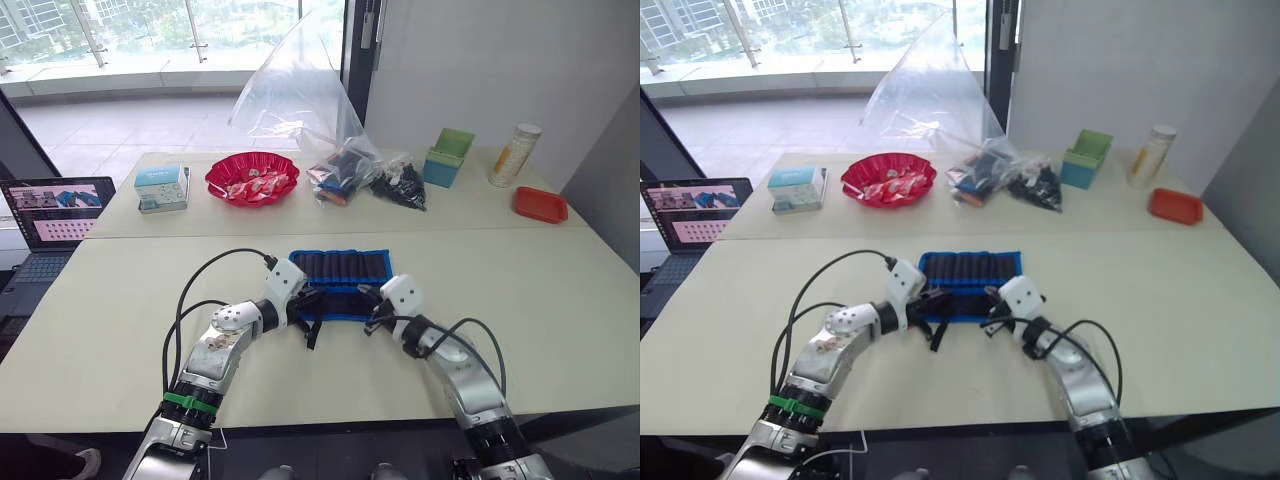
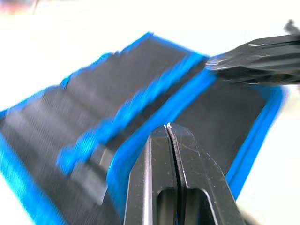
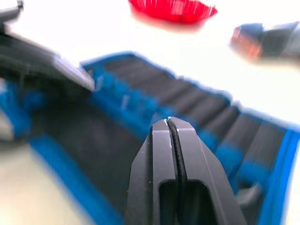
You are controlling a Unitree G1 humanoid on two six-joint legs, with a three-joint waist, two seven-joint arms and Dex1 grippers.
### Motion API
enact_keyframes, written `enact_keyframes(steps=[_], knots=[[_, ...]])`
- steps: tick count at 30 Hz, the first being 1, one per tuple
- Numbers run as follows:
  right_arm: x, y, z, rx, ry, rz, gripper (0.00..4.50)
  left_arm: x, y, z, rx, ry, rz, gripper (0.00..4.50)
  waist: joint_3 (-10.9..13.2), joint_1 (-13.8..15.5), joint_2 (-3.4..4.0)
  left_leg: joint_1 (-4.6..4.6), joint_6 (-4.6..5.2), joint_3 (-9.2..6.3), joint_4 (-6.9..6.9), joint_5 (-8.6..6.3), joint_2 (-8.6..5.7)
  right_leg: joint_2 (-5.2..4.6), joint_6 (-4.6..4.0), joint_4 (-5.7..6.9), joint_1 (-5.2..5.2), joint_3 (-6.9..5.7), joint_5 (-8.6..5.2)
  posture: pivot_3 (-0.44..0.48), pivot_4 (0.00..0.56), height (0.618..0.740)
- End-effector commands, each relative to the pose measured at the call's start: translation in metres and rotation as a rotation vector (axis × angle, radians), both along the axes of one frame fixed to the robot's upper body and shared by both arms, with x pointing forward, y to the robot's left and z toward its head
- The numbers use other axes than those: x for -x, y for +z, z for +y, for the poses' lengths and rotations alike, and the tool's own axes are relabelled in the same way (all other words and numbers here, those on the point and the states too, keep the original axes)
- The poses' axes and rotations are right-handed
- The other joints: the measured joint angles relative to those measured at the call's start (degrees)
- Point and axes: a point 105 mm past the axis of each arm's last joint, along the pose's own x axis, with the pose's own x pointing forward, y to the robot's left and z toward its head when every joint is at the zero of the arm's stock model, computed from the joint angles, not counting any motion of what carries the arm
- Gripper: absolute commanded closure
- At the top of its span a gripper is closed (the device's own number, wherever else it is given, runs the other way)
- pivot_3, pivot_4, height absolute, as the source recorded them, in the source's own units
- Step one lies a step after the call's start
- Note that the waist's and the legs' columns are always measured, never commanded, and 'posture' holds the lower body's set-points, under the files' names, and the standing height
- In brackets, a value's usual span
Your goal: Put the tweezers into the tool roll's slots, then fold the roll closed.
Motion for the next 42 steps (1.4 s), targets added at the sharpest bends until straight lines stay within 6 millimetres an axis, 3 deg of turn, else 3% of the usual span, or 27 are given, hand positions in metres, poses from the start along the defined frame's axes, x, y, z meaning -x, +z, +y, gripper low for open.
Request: enact_keyframes(steps=[1, 5, 9, 10, 11, 12, 15, 22, 26, 39, 42], knots=[[-0.002, 0.034, -0.033, -0.080, 0.021, -0.027, 4.50, -0.002, 0.034, 0.035, -0.019, 0.013, -0.129, 4.46, 0.0, 0.0, 0.01, 0.00, 0.00, 0.00, -0.01, 0.00, 0.00, 0.00, 0.00, -0.03, 0.00, -0.01, 0.00, 0.000, 0.150, 0.740], [-0.001, 0.041, -0.069, -0.116, 0.024, 0.080, 3.33, 0.006, 0.047, 0.075, -0.024, 0.010, -0.136, 3.31, 0.0, 0.0, 0.05, -0.01, 0.02, -0.01, -0.08, -0.01, 0.02, 0.02, 0.00, -0.10, -0.01, -0.02, 0.00, 0.000, 0.150, 0.740], [0.009, 0.020, -0.099, -0.215, 0.028, 0.403, 1.99, 0.035, 0.048, 0.114, -0.045, -0.082, -0.060, 1.98, 0.1, -0.1, 0.11, 0.02, 0.07, -0.01, -0.19, -0.04, 0.06, 0.01, 0.00, -0.33, 0.06, -0.01, 0.00, 0.000, 0.150, 0.740], [0.013, 0.016, -0.102, -0.220, 0.036, 0.451, 1.69, 0.040, 0.049, 0.122, -0.051, -0.093, -0.043, 1.73, 0.2, -0.1, 0.16, 0.01, 0.08, -0.01, -0.22, -0.05, 0.07, 0.00, -0.01, -0.34, 0.06, -0.02, 0.00, 0.000, 0.150, 0.740], [0.018, 0.010, -0.103, -0.220, 0.043, 0.508, 1.15, 0.045, 0.049, 0.129, -0.063, -0.097, -0.021, 1.19, 0.2, -0.1, 0.17, 0.00, 0.08, -0.01, -0.25, -0.05, 0.07, 0.00, -0.01, -0.36, 0.01, -0.02, 0.00, 0.000, 0.150, 0.740], [0.022, 0.005, -0.102, -0.219, 0.051, 0.547, 1.00, 0.050, 0.050, 0.135, -0.073, -0.104, 0.001, 1.06, 0.2, -0.1, 0.17, 0.00, 0.08, -0.01, -0.26, -0.05, 0.07, 0.00, -0.01, -0.36, 0.01, -0.02, 0.00, 0.000, 0.150, 0.740], [0.026, -0.004, -0.097, -0.247, 0.055, 0.600, 0.00, 0.060, 0.049, 0.146, -0.096, -0.114, 0.058, 0.03, 0.2, 0.0, 0.24, 0.01, 0.08, -0.01, -0.27, -0.05, 0.11, 0.00, -0.01, -0.36, 0.03, -0.01, 0.00, 0.000, 0.150, 0.740], [0.015, -0.025, -0.085, -0.238, -0.117, 0.630, 0.00, 0.067, 0.045, 0.153, -0.117, -0.083, 0.086, 0.03, 0.3, 0.1, 0.38, 0.05, 0.06, 0.02, -0.34, -0.03, 0.10, -0.01, -0.01, -0.33, -0.01, 0.02, 0.00, 0.000, 0.150, 0.740], [0.017, -0.022, -0.064, -0.347, -0.037, 0.755, 0.00, 0.072, 0.034, 0.151, -0.115, -0.063, 0.116, 0.03, 0.3, -0.1, 0.38, 0.05, 0.04, 0.03, -0.38, -0.02, 0.10, -0.01, -0.01, -0.33, -0.05, 0.04, 0.00, 0.000, 0.150, 0.740], [0.027, -0.032, -0.045, -0.363, 0.030, 0.870, 0.00, 0.081, 0.025, 0.147, -0.128, -0.083, 0.165, 0.03, 0.3, -0.3, 0.38, 0.08, 0.00, 0.05, -0.61, 0.00, 0.18, 0.03, -0.03, -0.35, -0.13, 0.04, 0.01, 0.000, 0.150, 0.740], [0.021, -0.032, -0.052, -0.391, -0.007, 0.855, 0.84, 0.080, 0.023, 0.146, -0.131, -0.083, 0.163, 0.00, 0.3, -0.4, 0.38, 0.08, 0.00, 0.07, -0.64, 0.00, 0.18, 0.03, -0.03, -0.35, -0.14, 0.04, 0.01, 0.000, 0.150, 0.740]])
